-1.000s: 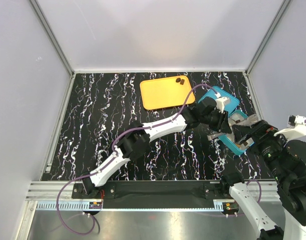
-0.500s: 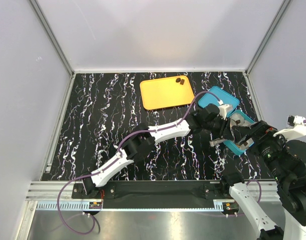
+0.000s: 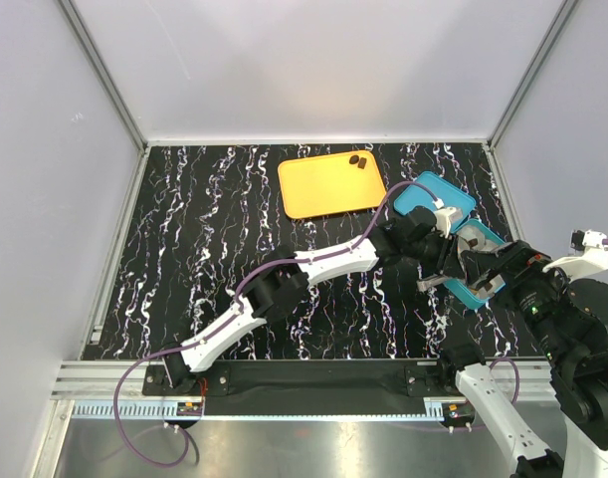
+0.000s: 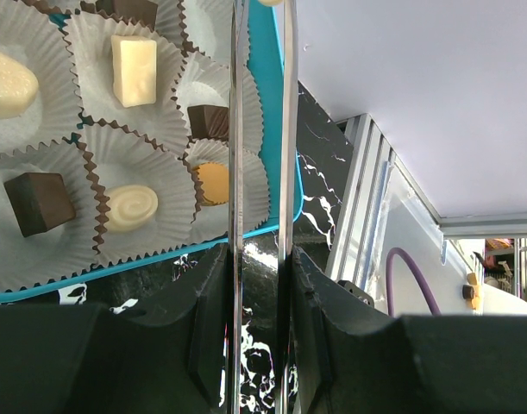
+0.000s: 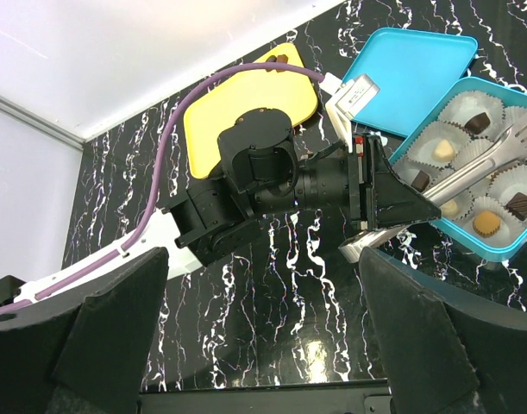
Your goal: Pack the chocolate
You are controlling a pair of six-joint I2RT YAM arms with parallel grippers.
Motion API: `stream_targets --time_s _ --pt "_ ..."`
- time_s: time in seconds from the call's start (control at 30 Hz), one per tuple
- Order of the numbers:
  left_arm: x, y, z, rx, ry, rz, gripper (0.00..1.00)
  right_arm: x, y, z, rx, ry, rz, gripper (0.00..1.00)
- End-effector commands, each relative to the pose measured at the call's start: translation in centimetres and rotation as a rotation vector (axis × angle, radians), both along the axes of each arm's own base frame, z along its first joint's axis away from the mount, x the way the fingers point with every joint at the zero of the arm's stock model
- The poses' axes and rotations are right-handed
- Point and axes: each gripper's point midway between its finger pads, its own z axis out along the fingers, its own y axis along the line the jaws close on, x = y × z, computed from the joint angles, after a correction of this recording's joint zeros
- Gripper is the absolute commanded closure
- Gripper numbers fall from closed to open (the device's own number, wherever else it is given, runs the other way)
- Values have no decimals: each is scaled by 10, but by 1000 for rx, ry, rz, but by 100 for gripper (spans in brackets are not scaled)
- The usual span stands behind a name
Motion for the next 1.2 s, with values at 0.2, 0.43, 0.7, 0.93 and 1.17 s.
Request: stream_targets --time_s 0.2,0.43,0.7,0.93,1.17 --pt "-3 -16 32 -108 -34 -26 66 -6 -7 11 -19 -49 -17 0" --pt "-3 -18 30 -110 -29 -24 66 -9 -9 13 -21 -58 -21 0" --pt "-3 -18 28 -110 -28 -22 65 -8 -9 13 -26 -57 -23 0" --pt "-5 -18 25 -104 -22 -23 64 -9 -10 14 -30 -63 -25 0" --pt "-4 -19 25 -104 -26 -21 62 -8 -11 14 -35 -64 -30 0"
